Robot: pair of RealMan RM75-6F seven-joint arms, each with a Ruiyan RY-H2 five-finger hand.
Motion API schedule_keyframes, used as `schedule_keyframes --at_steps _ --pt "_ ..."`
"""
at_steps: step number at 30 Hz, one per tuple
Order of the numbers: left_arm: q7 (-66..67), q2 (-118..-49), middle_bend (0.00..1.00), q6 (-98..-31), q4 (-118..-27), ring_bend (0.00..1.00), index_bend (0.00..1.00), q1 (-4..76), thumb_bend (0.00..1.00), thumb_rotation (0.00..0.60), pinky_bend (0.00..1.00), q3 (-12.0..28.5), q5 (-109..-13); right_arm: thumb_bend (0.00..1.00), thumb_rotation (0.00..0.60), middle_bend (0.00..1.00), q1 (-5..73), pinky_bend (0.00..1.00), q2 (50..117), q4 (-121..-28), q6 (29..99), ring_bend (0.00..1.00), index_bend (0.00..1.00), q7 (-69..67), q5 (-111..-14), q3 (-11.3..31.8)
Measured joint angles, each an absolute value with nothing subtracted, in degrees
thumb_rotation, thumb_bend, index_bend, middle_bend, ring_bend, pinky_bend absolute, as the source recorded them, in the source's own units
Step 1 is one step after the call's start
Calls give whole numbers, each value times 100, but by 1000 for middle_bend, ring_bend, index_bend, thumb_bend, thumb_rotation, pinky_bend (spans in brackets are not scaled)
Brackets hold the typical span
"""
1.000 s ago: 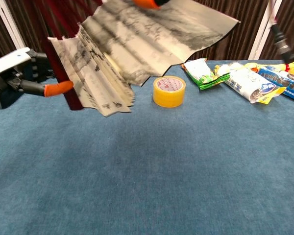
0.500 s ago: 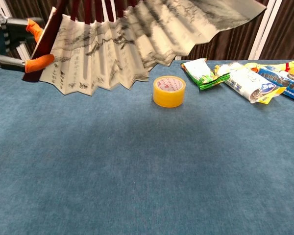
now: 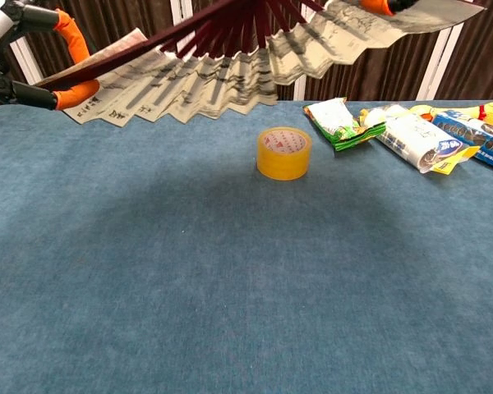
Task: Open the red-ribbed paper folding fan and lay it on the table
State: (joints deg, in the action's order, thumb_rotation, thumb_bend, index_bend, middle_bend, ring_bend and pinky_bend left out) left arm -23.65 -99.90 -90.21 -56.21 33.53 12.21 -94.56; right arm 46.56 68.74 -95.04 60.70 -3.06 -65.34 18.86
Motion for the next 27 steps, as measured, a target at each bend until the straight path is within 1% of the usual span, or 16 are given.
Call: schedule_keyframes --at_steps 7,21,27 --pt "-2018 -10198 420 -9124 -5128 39 773 3557 465 600 177 1196 -9584 492 600 244 4511 229 7005 -9144 6161 287 994 -439 -6925 1690" --pt "-906 -10481 408 -9307 -4449 39 773 3930 464 600 177 1026 -9872 493 600 244 4179 229 7254 -8251 6194 288 996 -1061 -7136 1495" --pt "-746 -10581 405 -9391 -4200 40 771 3966 464 600 177 944 -9873 493 600 244 4029 229 7308 -7904 6228 288 999 -1301 -7200 1457"
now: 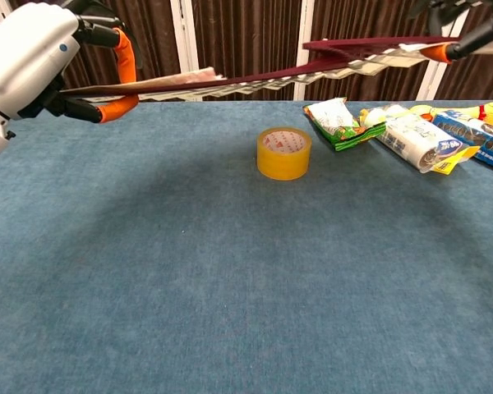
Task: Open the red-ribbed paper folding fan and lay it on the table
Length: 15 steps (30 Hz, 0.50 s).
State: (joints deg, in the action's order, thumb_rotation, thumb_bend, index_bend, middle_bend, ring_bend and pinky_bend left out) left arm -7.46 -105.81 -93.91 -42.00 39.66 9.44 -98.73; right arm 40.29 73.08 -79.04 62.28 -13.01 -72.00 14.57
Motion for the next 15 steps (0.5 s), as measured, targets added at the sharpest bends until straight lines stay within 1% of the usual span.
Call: schedule_keyframes --at_steps 6,13,14,15 --pt "-697 -10835 403 -9502 -3841 40 767 4040 464 600 177 890 -9890 493 600 244 3937 229 7393 -7717 6112 287 999 -1429 -7324 1298" --pt "-577 -11113 397 -9522 -3334 39 757 4118 464 600 177 778 -9897 493 600 244 3830 229 7638 -7300 6034 288 999 -1551 -7444 1132" --pt "-575 -11162 394 -9528 -3273 39 754 4120 464 600 176 760 -9884 493 600 244 3819 228 7664 -7248 6032 288 995 -1570 -7464 1119" --pt "-590 -11191 383 -9530 -3250 39 740 4120 464 600 173 751 -9868 493 600 244 3806 225 7691 -7188 6029 287 962 -1589 -7496 1100"
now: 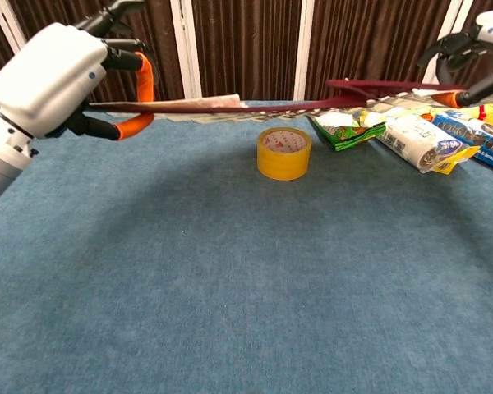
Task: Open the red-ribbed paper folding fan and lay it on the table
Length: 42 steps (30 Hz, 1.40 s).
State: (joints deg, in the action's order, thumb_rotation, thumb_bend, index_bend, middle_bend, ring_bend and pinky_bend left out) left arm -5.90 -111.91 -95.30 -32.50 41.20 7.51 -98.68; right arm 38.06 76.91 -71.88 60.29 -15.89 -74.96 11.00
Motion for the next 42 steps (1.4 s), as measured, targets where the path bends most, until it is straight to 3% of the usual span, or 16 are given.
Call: schedule_keyframes --at_steps 2,5,6,8,12,19,27,33,37,42 --pt "-665 -11226 329 -9531 -3227 31 657 4115 470 600 156 737 -9831 493 600 241 3792 198 7706 -7107 6001 266 812 -1587 -7552 1053" --pt "-746 -11230 105 -9449 -3213 2 254 4103 511 600 53 659 -9814 467 600 187 3795 134 7661 -7087 5850 181 433 -1478 -7591 969" --pt "-771 -11212 32 -9395 -3229 0 103 4099 519 600 16 626 -9815 444 600 169 3803 125 7624 -7103 5768 163 350 -1425 -7592 940" --pt "-802 -11124 0 -9216 -3338 0 11 4086 520 600 0 541 -9817 371 600 139 3828 114 7511 -7159 5555 136 192 -1232 -7590 872" --pt "-853 -10907 0 -9071 -3796 0 0 4064 500 600 0 472 -9799 309 600 105 3871 112 7298 -7324 5263 119 24 -716 -7521 772" --pt "-680 -10461 0 -9068 -4751 0 0 3975 483 600 0 459 -9734 310 600 78 3904 96 7078 -7621 4949 113 0 69 -7225 670" --pt "-562 -9857 0 -9008 -5862 0 0 3688 482 600 0 450 -9511 309 600 72 3838 87 6731 -7863 4809 113 0 52 -7102 661" --pt "-267 -9038 0 -9037 -6885 0 0 3215 478 600 0 339 -9294 309 600 62 3743 87 6319 -8045 4506 128 0 -163 -6952 612" --pt "-53 -8464 0 -9182 -7466 0 0 2696 410 600 0 152 -9180 288 600 55 3701 87 5998 -8312 4323 136 0 -79 -6914 503" --pt "-8 -8130 0 -9505 -7744 0 0 2255 381 600 0 25 -9141 260 600 55 3649 87 5915 -8494 4423 147 0 377 -6819 443"
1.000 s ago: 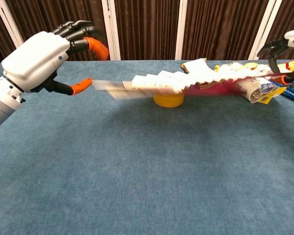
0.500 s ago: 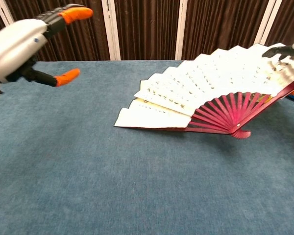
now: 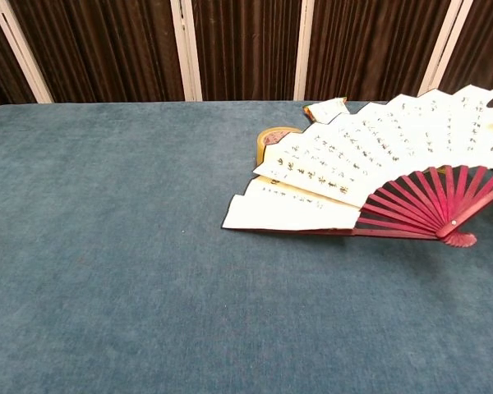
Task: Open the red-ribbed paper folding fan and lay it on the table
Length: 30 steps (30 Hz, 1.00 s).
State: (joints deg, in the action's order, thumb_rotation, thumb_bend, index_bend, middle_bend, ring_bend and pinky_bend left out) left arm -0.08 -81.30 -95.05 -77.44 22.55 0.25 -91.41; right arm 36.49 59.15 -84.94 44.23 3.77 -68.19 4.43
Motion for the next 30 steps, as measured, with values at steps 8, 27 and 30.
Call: schedule_keyframes --at_steps 8,27,30 --pt "323 -7745 0 -9675 -8237 0 0 1693 381 600 0 -88 -8930 260 600 55 3701 87 5770 -8982 4407 148 0 1090 -6437 399" --pt "601 -7433 0 -9251 -8446 0 0 1249 381 600 0 40 -8462 260 600 55 4624 87 5042 -10181 4418 148 0 3824 -4087 -8" --pt "558 -7430 0 -9244 -8440 0 0 1221 381 600 0 76 -8514 261 600 55 4660 87 4966 -10339 4522 148 0 3890 -3968 -14"
